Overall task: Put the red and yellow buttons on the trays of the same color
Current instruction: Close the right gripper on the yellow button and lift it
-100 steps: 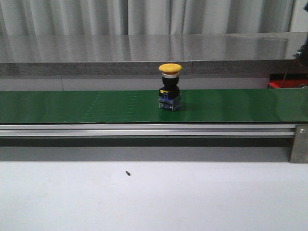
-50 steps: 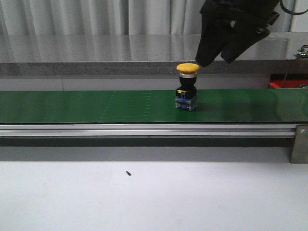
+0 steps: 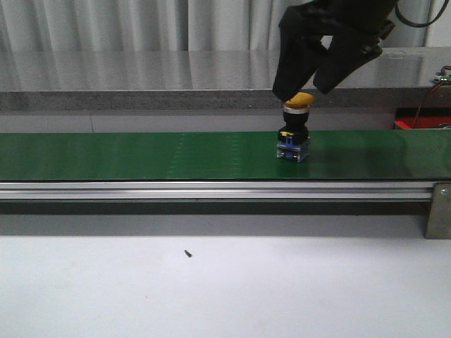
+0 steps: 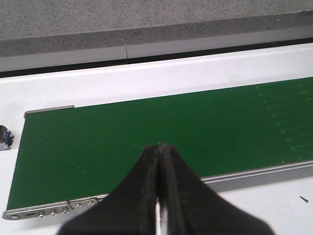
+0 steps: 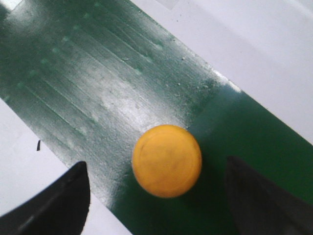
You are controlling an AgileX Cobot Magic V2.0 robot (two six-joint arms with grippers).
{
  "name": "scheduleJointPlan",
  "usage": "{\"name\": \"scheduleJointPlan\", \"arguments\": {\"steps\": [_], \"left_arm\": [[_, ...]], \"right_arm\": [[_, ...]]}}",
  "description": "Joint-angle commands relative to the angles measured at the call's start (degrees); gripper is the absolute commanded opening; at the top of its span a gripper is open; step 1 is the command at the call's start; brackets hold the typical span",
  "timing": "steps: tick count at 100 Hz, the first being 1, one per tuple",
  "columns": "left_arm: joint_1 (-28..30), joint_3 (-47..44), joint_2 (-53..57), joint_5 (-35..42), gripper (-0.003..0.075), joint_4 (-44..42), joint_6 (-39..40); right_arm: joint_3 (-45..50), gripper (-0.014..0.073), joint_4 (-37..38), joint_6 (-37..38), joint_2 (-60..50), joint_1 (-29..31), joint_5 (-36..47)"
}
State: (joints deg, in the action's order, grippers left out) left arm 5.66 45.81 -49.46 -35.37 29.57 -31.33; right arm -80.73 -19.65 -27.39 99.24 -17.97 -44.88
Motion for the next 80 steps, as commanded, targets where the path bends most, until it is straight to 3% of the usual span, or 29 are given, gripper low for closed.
{"name": "scheduleJointPlan", "arguments": {"steps": [1, 18, 46, 80], "left_arm": [[-0.5, 1.6, 0.5, 3.6, -0.002, 1.9, 0.1], [-0.5, 1.6, 0.5, 3.5, -0.002, 1.9, 0.1], [-0.5, 1.6, 0.5, 3.4, -0.002, 1.9, 0.1], [-0.5, 1.6, 0.5, 3.4, -0.002, 1.9, 0.1]], "right_arm": [[-1.7, 0.0568, 0.6, -0.6, -0.2, 0.1, 3.3], [-1.7, 0.0505, 2.8, 0.3, 2.4, 0.1, 4.8], [-2.1, 0.0218, 4.0, 1.7, 0.4, 0.3, 2.0], [-0.3, 0.0213, 4.1, 3.3, -7.8, 9.2, -9.4]]}}
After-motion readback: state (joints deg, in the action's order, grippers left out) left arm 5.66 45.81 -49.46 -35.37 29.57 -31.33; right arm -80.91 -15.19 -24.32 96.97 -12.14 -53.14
